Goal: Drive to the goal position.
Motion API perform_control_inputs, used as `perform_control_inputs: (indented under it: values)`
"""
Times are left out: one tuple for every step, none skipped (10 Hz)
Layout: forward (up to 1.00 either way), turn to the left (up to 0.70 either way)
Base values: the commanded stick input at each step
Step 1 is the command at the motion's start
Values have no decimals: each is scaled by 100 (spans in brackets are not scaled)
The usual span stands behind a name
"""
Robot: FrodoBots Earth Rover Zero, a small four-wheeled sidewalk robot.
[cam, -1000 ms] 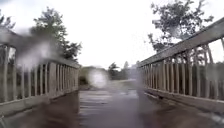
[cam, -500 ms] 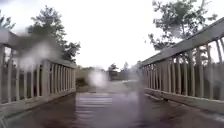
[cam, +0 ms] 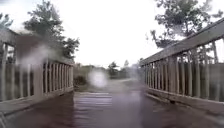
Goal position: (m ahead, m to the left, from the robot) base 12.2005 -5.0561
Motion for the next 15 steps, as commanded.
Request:
perform_control_inputs:
  values:
    - [45, 0]
    - [45, 0]
    - [45, 0]
    - [45, 0]
    - [45, 0]
    - [45, 0]
    - [45, 0]
    - [45, 0]
    - [45, 0]
    - [45, 0]
    - [45, 0]
    - [45, 0]
    - [45, 0]
    - [45, 0]
    - [45, 0]
